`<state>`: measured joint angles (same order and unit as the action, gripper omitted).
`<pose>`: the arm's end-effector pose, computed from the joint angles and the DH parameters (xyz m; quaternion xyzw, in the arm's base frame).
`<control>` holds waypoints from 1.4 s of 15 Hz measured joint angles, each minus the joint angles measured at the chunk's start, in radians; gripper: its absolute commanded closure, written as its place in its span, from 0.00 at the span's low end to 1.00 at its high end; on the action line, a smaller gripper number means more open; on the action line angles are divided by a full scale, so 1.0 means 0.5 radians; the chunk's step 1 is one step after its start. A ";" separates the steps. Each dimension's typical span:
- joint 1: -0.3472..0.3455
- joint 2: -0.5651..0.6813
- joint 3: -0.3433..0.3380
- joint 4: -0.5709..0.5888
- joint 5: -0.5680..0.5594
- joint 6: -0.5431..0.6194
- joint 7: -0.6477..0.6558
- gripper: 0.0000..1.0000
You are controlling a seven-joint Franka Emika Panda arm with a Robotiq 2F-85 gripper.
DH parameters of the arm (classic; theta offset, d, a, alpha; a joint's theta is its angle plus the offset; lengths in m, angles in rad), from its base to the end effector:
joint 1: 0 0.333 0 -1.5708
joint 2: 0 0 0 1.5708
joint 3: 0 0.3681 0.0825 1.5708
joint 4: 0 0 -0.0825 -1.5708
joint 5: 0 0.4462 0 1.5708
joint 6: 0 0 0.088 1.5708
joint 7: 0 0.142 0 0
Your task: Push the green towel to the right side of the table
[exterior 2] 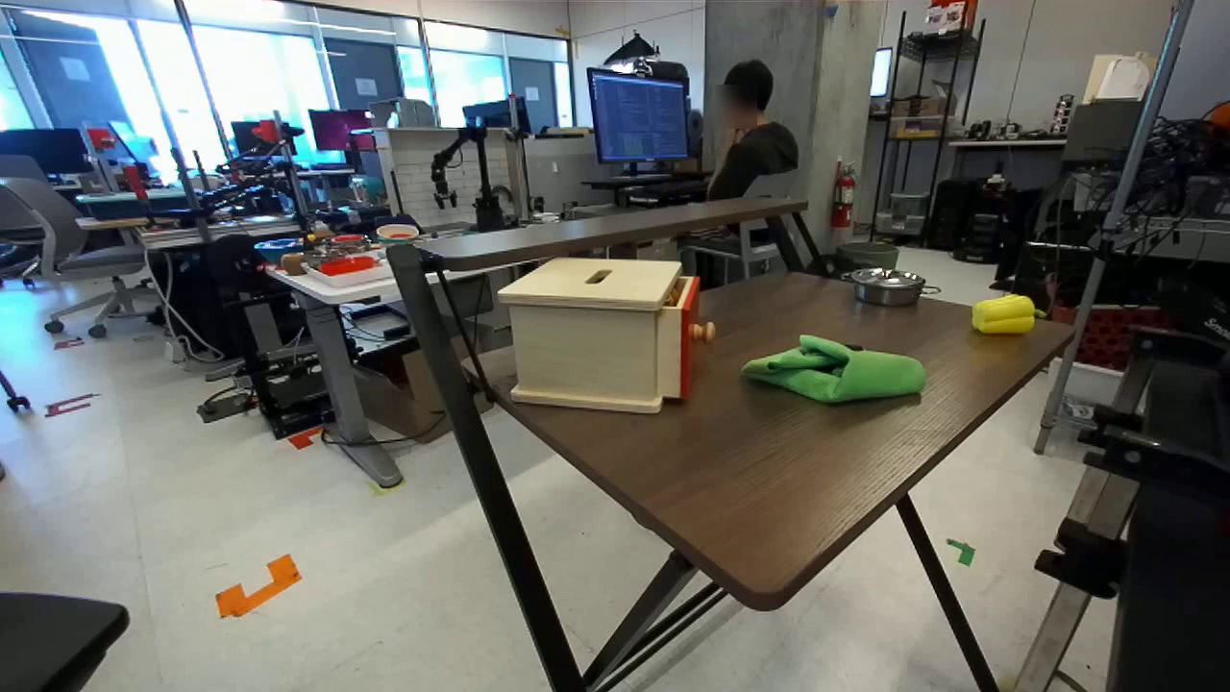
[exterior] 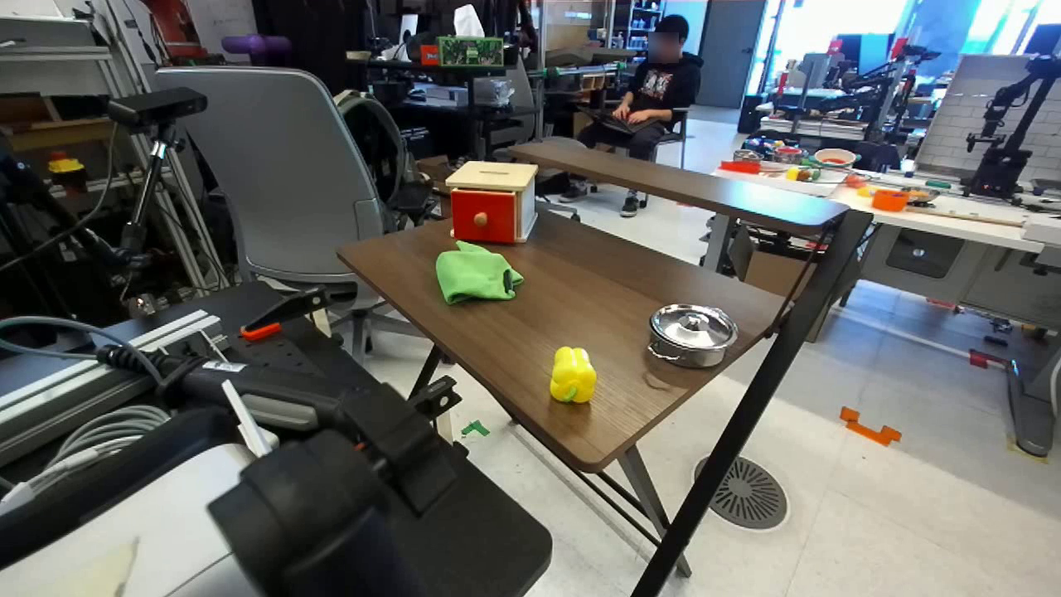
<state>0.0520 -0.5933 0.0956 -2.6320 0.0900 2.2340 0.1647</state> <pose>0.4073 0.0645 0.4334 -0.9945 0.0382 -0.0942 0.0256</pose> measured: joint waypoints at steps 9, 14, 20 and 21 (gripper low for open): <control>-0.002 0.003 0.000 -0.001 -0.003 0.003 0.002 0.00; -0.050 0.219 0.000 0.015 -0.018 0.344 0.059 0.00; -0.096 0.900 -0.004 0.227 -0.015 0.719 0.129 0.00; -0.090 1.020 -0.004 0.282 -0.010 0.725 0.129 0.00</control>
<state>0.0069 -0.0834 0.0937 -2.4910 0.0852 2.5966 0.2291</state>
